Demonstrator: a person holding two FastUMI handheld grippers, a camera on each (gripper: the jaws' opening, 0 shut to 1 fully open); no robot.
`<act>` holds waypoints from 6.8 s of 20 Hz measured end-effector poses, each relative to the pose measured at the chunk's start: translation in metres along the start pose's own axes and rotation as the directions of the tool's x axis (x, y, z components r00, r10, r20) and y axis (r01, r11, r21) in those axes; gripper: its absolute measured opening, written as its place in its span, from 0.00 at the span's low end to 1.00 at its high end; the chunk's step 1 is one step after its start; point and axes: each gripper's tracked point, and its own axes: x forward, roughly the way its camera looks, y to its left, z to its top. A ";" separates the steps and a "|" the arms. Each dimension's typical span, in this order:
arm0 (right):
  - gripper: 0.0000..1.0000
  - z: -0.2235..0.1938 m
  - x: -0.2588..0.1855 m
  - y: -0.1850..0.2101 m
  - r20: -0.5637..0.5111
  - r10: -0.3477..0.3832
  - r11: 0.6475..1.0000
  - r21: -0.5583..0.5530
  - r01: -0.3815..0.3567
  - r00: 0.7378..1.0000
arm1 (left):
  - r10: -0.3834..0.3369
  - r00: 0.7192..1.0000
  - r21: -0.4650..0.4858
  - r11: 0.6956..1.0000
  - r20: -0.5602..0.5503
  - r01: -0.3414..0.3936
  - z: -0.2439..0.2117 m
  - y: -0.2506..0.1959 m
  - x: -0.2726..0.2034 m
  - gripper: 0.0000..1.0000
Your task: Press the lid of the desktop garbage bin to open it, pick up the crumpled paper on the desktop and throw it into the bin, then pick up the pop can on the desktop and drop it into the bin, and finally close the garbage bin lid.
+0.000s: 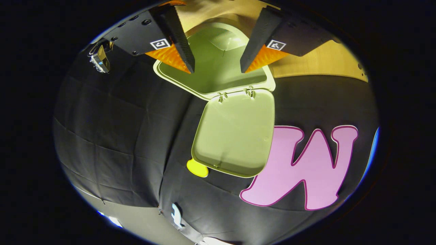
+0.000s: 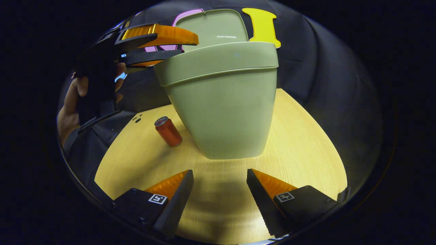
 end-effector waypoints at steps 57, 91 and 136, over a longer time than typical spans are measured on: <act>0.97 0.042 0.232 0.189 0.106 0.142 0.947 -0.302 -0.104 0.984 | 0.719 0.567 -0.267 0.501 -0.401 -0.823 -0.275 0.229 -0.379 0.96; 0.82 0.200 0.040 0.228 0.289 0.341 0.891 -0.403 -0.209 0.894 | 0.724 0.576 -0.213 0.538 -0.380 -0.816 -0.261 0.209 -0.377 0.96; 0.98 0.333 -0.005 0.044 0.547 0.024 0.981 -0.174 0.086 0.837 | 0.654 0.623 -0.147 0.631 -0.429 -0.762 -0.268 0.186 -0.298 0.96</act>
